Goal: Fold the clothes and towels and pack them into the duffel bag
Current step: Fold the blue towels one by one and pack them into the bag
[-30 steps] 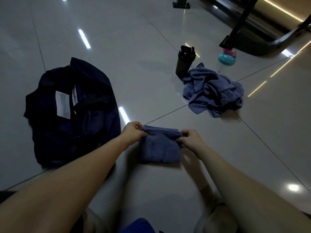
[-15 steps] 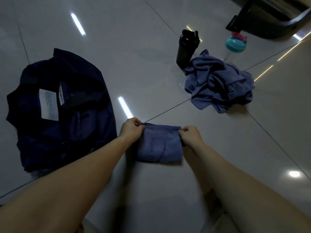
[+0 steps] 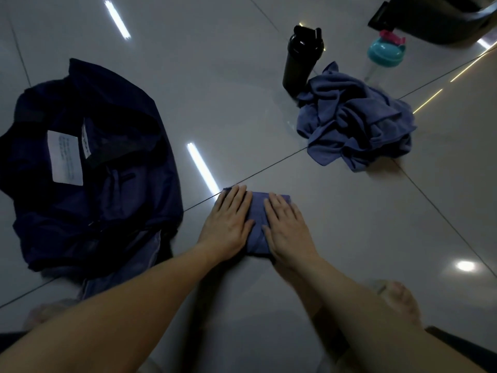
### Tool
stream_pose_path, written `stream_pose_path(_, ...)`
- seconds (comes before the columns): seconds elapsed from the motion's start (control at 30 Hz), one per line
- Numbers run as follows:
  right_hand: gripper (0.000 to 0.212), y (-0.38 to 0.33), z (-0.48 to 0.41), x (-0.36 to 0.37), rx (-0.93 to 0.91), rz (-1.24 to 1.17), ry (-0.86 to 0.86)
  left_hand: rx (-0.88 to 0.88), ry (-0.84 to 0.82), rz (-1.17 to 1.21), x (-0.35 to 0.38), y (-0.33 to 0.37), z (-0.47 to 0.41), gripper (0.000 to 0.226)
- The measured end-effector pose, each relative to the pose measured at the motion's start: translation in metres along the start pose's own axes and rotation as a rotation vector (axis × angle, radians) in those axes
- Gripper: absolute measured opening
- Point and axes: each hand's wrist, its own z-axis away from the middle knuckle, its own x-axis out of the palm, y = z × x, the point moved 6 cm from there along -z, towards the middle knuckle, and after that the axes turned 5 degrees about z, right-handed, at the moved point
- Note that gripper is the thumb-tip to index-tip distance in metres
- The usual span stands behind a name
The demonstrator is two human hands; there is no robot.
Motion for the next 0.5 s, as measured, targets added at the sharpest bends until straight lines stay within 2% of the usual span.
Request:
stream_pose_path(0.1,0.073,0.007,0.009,0.016,0.015,-0.02,-0.106,-0.033,-0.053,-0.022,0.01,-0.008,0.001,0.074)
stream_pose_path(0.5,0.071,0.01,0.006,0.025,0.04,-0.001,-0.072,-0.064,-0.062,0.01,0.023,-0.012,-0.002,0.079)
